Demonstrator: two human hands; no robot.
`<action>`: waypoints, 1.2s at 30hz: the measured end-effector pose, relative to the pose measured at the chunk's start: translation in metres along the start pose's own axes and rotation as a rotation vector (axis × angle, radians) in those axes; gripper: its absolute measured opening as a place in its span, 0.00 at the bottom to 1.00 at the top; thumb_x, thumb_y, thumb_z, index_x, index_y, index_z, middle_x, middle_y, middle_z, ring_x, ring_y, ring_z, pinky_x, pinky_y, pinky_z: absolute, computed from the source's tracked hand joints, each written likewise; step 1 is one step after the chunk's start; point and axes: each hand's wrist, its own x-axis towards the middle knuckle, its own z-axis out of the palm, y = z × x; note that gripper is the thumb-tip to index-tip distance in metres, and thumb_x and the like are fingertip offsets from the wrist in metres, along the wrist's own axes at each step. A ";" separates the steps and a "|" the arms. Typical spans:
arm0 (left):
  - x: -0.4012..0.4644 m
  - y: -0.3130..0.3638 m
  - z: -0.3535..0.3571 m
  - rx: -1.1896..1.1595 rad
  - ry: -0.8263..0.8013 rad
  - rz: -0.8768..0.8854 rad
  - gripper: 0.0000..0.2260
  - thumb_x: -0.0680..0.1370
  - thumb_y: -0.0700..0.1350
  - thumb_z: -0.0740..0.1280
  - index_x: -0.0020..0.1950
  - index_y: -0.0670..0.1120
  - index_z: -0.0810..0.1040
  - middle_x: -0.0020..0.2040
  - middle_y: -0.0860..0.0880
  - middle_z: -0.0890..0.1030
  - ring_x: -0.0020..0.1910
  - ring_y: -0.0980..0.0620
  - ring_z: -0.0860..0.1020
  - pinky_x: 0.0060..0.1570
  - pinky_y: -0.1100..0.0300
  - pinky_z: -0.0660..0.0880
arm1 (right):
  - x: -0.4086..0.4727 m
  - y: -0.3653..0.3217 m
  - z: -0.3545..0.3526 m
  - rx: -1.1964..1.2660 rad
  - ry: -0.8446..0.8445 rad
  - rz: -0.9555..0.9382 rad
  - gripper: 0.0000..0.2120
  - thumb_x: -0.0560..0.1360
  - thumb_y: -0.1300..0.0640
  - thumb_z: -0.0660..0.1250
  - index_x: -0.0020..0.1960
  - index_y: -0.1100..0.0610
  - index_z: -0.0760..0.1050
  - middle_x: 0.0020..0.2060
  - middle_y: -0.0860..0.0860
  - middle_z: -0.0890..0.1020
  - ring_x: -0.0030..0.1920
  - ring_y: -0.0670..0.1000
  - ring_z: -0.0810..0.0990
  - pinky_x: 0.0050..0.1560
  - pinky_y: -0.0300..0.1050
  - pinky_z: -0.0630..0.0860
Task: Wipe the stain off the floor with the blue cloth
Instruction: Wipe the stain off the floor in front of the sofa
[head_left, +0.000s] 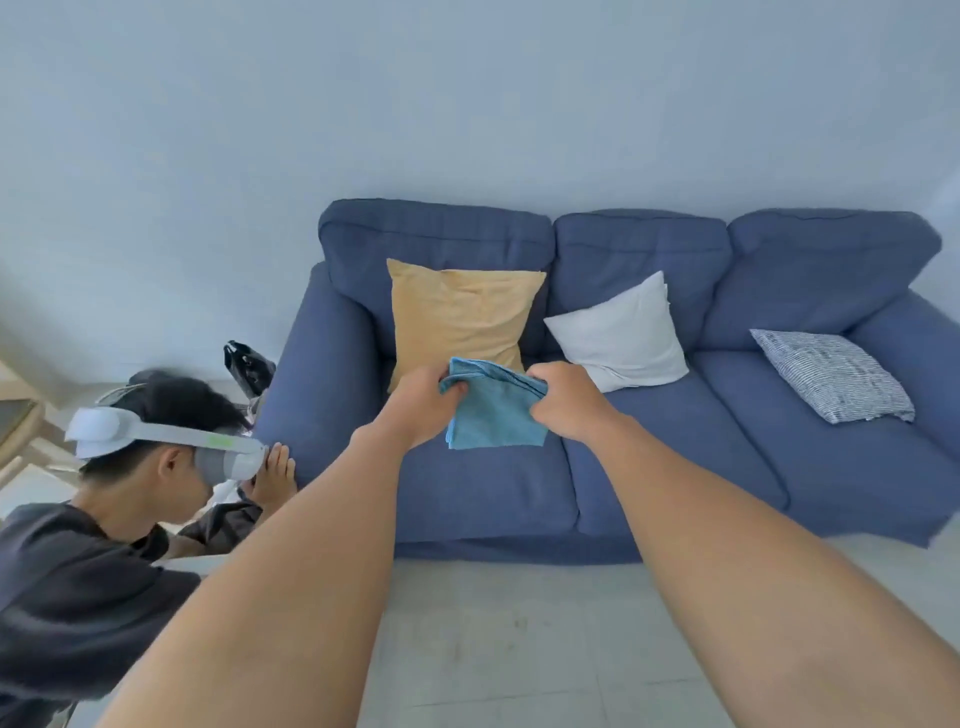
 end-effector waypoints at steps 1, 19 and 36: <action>0.004 0.010 0.007 -0.017 0.013 0.018 0.10 0.82 0.48 0.59 0.59 0.51 0.78 0.51 0.51 0.82 0.48 0.51 0.79 0.42 0.58 0.76 | 0.000 0.006 -0.010 0.015 0.017 0.009 0.05 0.66 0.69 0.63 0.41 0.67 0.75 0.34 0.54 0.75 0.35 0.53 0.70 0.34 0.47 0.66; -0.024 0.048 0.127 -0.263 0.029 -0.216 0.20 0.79 0.36 0.66 0.66 0.57 0.75 0.59 0.44 0.78 0.54 0.44 0.81 0.49 0.44 0.83 | -0.043 0.113 -0.035 0.493 -0.117 0.201 0.18 0.74 0.63 0.71 0.60 0.46 0.82 0.37 0.46 0.76 0.37 0.46 0.77 0.43 0.39 0.73; -0.038 -0.057 0.217 -0.055 -0.233 -0.150 0.33 0.74 0.34 0.72 0.77 0.47 0.65 0.65 0.53 0.61 0.62 0.56 0.67 0.62 0.67 0.65 | -0.085 0.191 0.056 0.344 -0.119 0.363 0.22 0.74 0.69 0.67 0.61 0.47 0.81 0.59 0.54 0.75 0.57 0.54 0.77 0.55 0.52 0.80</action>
